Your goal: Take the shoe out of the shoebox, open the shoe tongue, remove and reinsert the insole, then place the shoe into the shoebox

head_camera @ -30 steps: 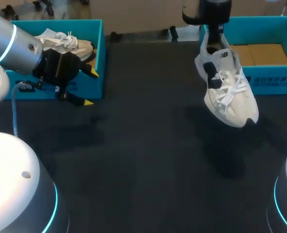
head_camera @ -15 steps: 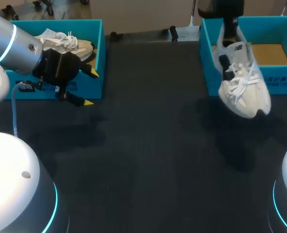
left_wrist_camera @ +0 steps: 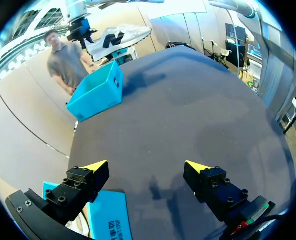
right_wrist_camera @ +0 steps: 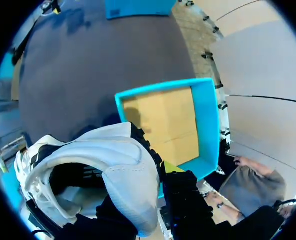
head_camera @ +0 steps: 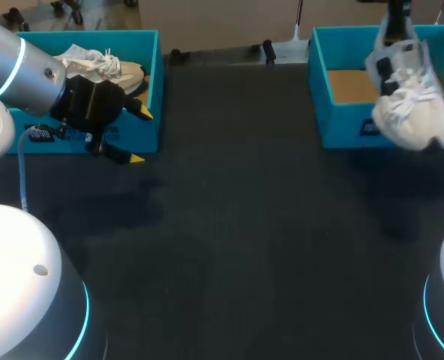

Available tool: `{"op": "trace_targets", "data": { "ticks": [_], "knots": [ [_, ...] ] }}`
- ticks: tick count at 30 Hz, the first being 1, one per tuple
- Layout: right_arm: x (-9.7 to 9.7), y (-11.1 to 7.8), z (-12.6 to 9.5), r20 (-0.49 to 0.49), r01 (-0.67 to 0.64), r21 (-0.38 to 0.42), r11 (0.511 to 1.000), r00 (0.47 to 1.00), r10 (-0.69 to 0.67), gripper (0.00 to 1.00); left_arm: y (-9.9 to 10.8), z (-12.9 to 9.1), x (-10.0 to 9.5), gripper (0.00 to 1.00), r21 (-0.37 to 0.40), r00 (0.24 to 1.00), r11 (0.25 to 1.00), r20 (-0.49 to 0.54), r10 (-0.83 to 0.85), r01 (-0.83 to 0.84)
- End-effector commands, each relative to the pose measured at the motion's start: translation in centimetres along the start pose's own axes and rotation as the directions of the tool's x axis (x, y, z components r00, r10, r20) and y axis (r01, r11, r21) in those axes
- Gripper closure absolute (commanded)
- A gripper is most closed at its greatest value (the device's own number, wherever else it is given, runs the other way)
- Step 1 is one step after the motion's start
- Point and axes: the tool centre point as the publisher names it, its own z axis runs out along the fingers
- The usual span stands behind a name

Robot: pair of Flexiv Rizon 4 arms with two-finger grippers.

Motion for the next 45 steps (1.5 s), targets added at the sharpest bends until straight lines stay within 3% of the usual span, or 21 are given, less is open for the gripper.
{"op": "trace_targets", "data": {
  "ticks": [1,2,20,29,41,45],
  "knots": [
    [-2.1,-1.7,0.5,-0.003,-0.008,0.010,1.000,1.000,0.008,1.00,0.0,0.0,0.0,0.00,-0.003,1.000,1.000,-0.001,0.001,-0.001],
    [-2.3,-1.8,0.4,-0.003,0.012,0.040,0.999,1.000,-0.011,1.00,0.0,0.0,0.0,0.00,-0.003,1.000,1.000,-0.001,0.001,-0.001],
    [-2.5,-2.0,0.3,-0.007,0.005,0.041,0.999,1.000,-0.004,1.00,0.0,0.0,0.0,0.00,-0.003,1.000,1.000,-0.001,0.001,-0.001],
    [-5.2,-6.0,3.5,-0.010,0.016,-0.003,1.000,1.000,-0.016,1.00,0.0,0.0,0.0,0.00,-0.003,1.000,1.000,-0.001,0.001,-0.001],
    [-8.8,-12.7,8.0,-0.043,0.034,0.088,0.996,0.999,-0.030,1.00,0.0,0.0,0.0,0.00,-0.003,1.000,1.000,-0.001,0.001,-0.001],
    [-9.2,-14.0,8.5,-0.028,-0.059,0.114,0.992,0.998,0.062,1.00,0.0,0.0,0.0,0.00,-0.003,1.000,1.000,-0.001,0.001,-0.001]
  ]
}}
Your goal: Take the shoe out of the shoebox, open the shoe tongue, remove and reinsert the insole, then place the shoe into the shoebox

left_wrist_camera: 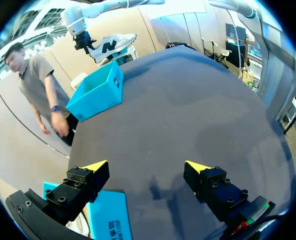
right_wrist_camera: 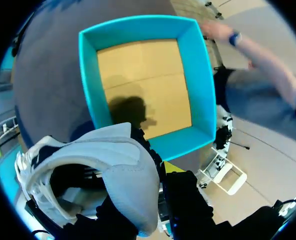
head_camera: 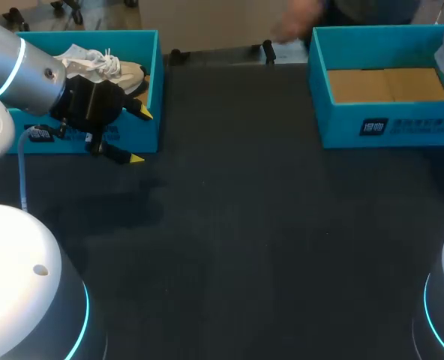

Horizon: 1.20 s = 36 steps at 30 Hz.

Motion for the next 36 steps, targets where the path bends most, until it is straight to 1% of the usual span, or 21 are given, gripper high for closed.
{"op": "trace_targets", "data": {
  "ticks": [1,3,4,5,6,7,9,10,12,14,15,16,18,19,20,21,23,24,26,27,36],
  "knots": [
    [-0.6,-1.1,0.7,-0.021,-0.101,0.036,0.994,0.995,0.102,1.00,0.0,-0.1,0.0,0.00,-0.003,1.000,1.000,-0.001,0.001,-0.001],
    [-0.4,-1.9,1.0,-0.049,-0.251,0.069,0.966,0.966,0.254,1.00,0.0,-0.1,0.0,0.00,-0.003,1.000,1.000,-0.001,0.001,-0.001],
    [-0.3,-2.2,1.0,-0.074,-0.337,0.098,0.936,0.936,0.345,1.00,0.0,-0.1,0.0,0.00,-0.003,1.000,1.000,-0.001,0.001,-0.001],
    [-0.2,-2.8,1.0,-0.090,-0.447,0.133,0.884,0.883,0.460,1.00,0.0,-0.1,0.0,0.00,-0.003,1.000,1.000,-0.001,0.001,-0.001],
    [-0.1,-3.1,0.9,-0.103,-0.511,0.126,0.850,0.846,0.524,1.00,0.0,-0.1,0.0,0.00,-0.003,1.000,1.000,-0.001,0.001,-0.001],
    [0.0,-3.2,0.8,-0.097,-0.560,0.158,0.813,0.811,0.577,1.00,0.0,-0.1,0.0,0.00,-0.003,1.000,1.000,-0.001,0.001,-0.001],
    [0.0,-3.1,0.6,-0.109,-0.647,0.173,0.742,0.737,0.667,1.00,0.0,-0.1,0.0,0.00,-0.003,1.000,1.000,-0.001,0.001,-0.001],
    [0.0,-3.2,0.6,-0.114,-0.697,0.197,0.689,0.682,0.722,1.00,0.0,-0.1,0.0,0.00,-0.003,1.000,1.000,-0.001,0.001,-0.001],
    [-0.1,-3.2,0.5,-0.120,-0.758,0.220,0.614,0.603,0.788,1.00,0.0,-0.1,0.0,0.00,-0.003,1.000,1.000,-0.001,0.001,-0.001],
    [-0.5,-3.0,0.0,-0.099,-0.796,0.229,0.560,0.553,0.827,1.00,0.0,-0.1,0.0,0.00,-0.003,1.000,1.000,-0.001,0.001,-0.001],
    [-0.5,-3.0,-0.1,-0.093,-0.808,0.222,0.546,0.540,0.837,1.00,0.0,-0.1,0.0,0.00,-0.003,1.000,1.000,-0.001,0.001,-0.001],
    [-0.6,-2.8,-0.2,-0.077,-0.826,0.244,0.508,0.505,0.859,1.00,0.0,-0.1,0.0,0.00,-0.003,1.000,1.000,-0.001,0.001,-0.001],
    [-0.5,-2.8,0.0,-0.073,-0.862,0.241,0.447,0.443,0.893,1.00,0.0,-0.1,0.0,0.00,-0.003,1.000,1.000,-0.001,0.001,-0.001],
    [-0.4,-2.9,0.1,-0.073,-0.867,0.246,0.434,0.430,0.900,1.00,0.0,-0.1,0.0,0.00,-0.003,1.000,1.000,-0.001,0.001,-0.001],
    [-0.3,-2.9,0.4,-0.066,-0.884,0.233,0.405,0.402,0.913,1.00,0.0,-0.1,0.0,0.00,-0.003,1.000,1.000,-0.001,0.001,-0.001],
    [-0.3,-2.9,0.4,-0.066,-0.884,0.233,0.405,0.402,0.913,1.00,0.0,-0.1,0.0,0.00,-0.003,1.000,1.000,-0.001,0.001,-0.001],
    [0.1,-3.2,0.8,-0.055,-0.919,0.196,0.341,0.337,0.940,1.00,0.0,-0.1,0.0,0.00,-0.003,1.000,1.000,-0.001,0.001,-0.001],
    [0.2,-3.2,0.9,-0.045,-0.934,0.158,0.321,0.318,0.947,1.00,0.0,-0.1,0.0,0.00,-0.003,1.000,1.000,-0.001,0.001,-0.001],
    [0.3,-3.3,0.9,-0.018,-0.929,0.184,0.322,0.324,0.946,1.00,0.0,-0.1,0.0,0.00,-0.003,1.000,1.000,-0.001,0.001,-0.001],
    [0.5,-3.2,0.8,0.020,-0.919,0.193,0.345,0.356,0.934,1.00,0.0,-0.1,0.0,0.00,-0.003,1.000,1.000,-0.001,0.001,-0.001],
    [0.5,-3.2,0.8,0.020,-0.919,0.193,0.345,0.356,0.934,1.00,0.0,-0.1,0.0,0.00,-0.003,1.000,1.000,-0.001,0.001,-0.001]
  ]
}}
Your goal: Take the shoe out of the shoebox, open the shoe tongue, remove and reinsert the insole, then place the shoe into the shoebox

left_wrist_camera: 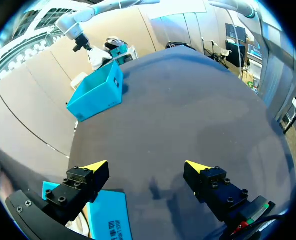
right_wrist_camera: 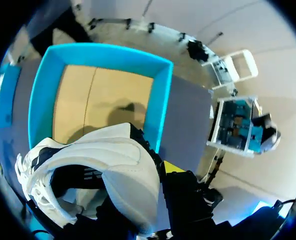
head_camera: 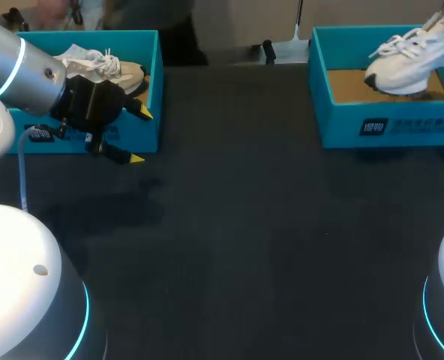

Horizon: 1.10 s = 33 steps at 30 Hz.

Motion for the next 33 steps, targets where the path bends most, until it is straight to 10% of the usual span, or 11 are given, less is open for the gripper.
{"op": "trace_targets", "data": {
  "ticks": [1,18,26,33],
  "knots": [
    [0.3,-0.1,-0.2,0.011,-0.076,0.001,0.997,0.997,0.076,1.00,0.0,0.0,0.0,0.00,-0.003,1.000,1.000,-0.001,0.001,-0.001],
    [0.3,-0.1,-0.2,0.011,-0.076,0.001,0.997,0.997,0.076,1.00,0.0,0.0,0.0,0.00,-0.003,1.000,1.000,-0.001,0.001,-0.001],
    [0.3,-1.3,0.7,-0.046,-0.399,-0.017,0.917,0.916,0.398,1.00,0.0,0.0,0.0,0.00,-0.003,1.000,1.000,-0.001,0.001,-0.001],
    [1.1,-1.8,0.7,-0.019,-0.401,-0.016,0.916,0.916,0.401,1.00,0.0,0.0,0.0,0.00,-0.003,1.000,1.000,-0.001,0.001,-0.001]
  ]
}}
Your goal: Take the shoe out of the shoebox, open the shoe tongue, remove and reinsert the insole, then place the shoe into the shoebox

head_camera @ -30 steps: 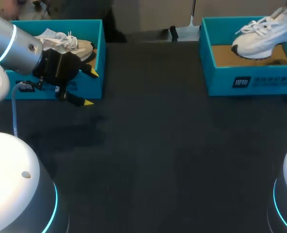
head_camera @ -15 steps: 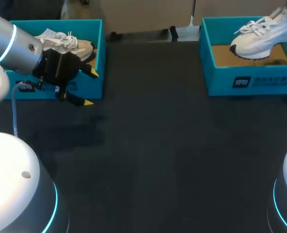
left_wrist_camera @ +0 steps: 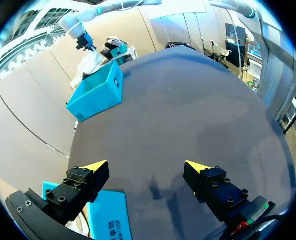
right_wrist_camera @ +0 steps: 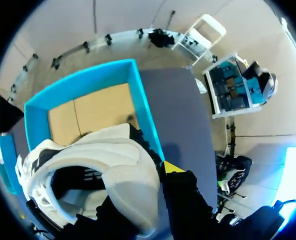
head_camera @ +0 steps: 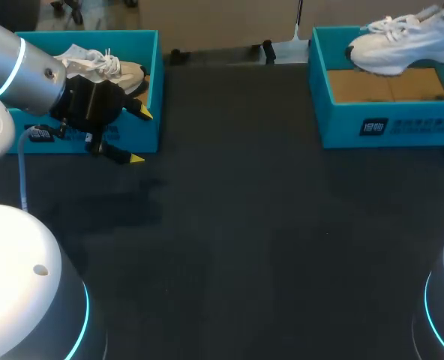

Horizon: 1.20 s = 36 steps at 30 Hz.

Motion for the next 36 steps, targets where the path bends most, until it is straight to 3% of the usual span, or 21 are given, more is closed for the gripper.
{"op": "trace_targets", "data": {
  "ticks": [1,19,36],
  "knots": [
    [0.3,-1.2,-0.3,0.037,0.027,-0.007,1.000,0.999,-0.026,1.00,0.0,0.0,0.0,0.00,-0.003,1.000,1.000,-0.001,0.001,-0.001],
    [0.3,-1.2,-0.3,0.037,0.027,-0.007,1.000,0.999,-0.026,1.00,0.0,0.0,0.0,0.00,-0.003,1.000,1.000,-0.001,0.001,-0.001],
    [0.9,0.9,3.0,0.040,-0.001,0.004,1.000,0.999,0.000,1.00,0.0,0.0,0.0,0.00,-0.003,1.000,1.000,-0.001,0.001,-0.001]
  ]
}}
